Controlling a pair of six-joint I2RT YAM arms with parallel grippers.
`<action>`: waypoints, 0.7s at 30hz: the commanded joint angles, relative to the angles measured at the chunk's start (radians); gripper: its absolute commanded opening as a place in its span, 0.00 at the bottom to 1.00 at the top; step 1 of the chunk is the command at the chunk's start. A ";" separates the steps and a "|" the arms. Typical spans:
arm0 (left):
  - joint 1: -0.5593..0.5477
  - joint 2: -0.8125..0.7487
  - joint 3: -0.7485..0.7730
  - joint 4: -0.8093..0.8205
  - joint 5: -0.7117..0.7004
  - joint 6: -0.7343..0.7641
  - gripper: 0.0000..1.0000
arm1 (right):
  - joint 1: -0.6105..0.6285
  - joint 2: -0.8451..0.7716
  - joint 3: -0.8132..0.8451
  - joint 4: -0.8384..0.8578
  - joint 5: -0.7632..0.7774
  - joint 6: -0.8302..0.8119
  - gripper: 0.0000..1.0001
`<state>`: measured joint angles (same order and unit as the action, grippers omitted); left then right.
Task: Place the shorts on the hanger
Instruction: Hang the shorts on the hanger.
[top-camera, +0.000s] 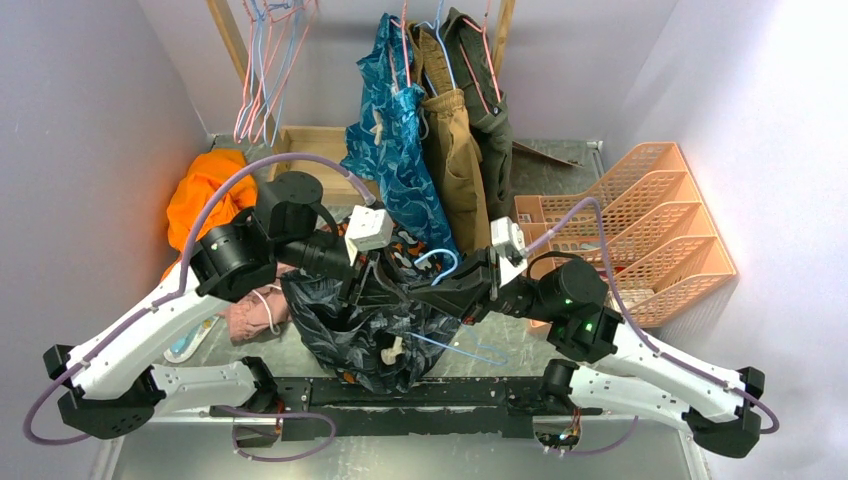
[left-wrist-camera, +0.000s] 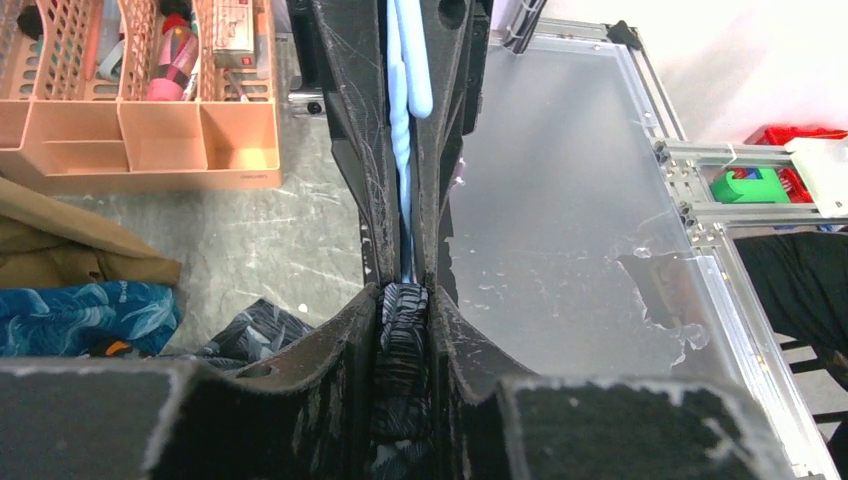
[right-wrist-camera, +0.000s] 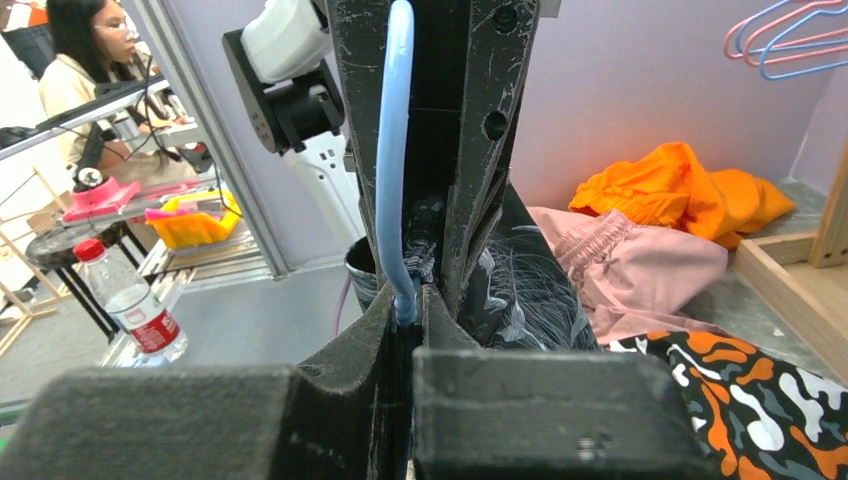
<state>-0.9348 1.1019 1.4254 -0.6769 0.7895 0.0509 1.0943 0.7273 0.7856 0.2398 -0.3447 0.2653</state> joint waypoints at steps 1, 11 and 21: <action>-0.042 0.028 -0.011 0.079 0.016 -0.008 0.25 | 0.000 0.015 0.047 0.087 -0.026 0.023 0.00; -0.055 -0.039 -0.066 0.120 -0.037 -0.022 0.07 | 0.000 -0.018 0.060 0.004 0.014 0.026 0.01; -0.055 -0.066 -0.105 0.138 -0.060 -0.031 0.07 | 0.000 -0.023 0.147 -0.166 0.089 0.022 0.35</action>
<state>-0.9829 1.0576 1.3239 -0.6022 0.7376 0.0292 1.0950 0.7162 0.8894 0.1425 -0.3141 0.2909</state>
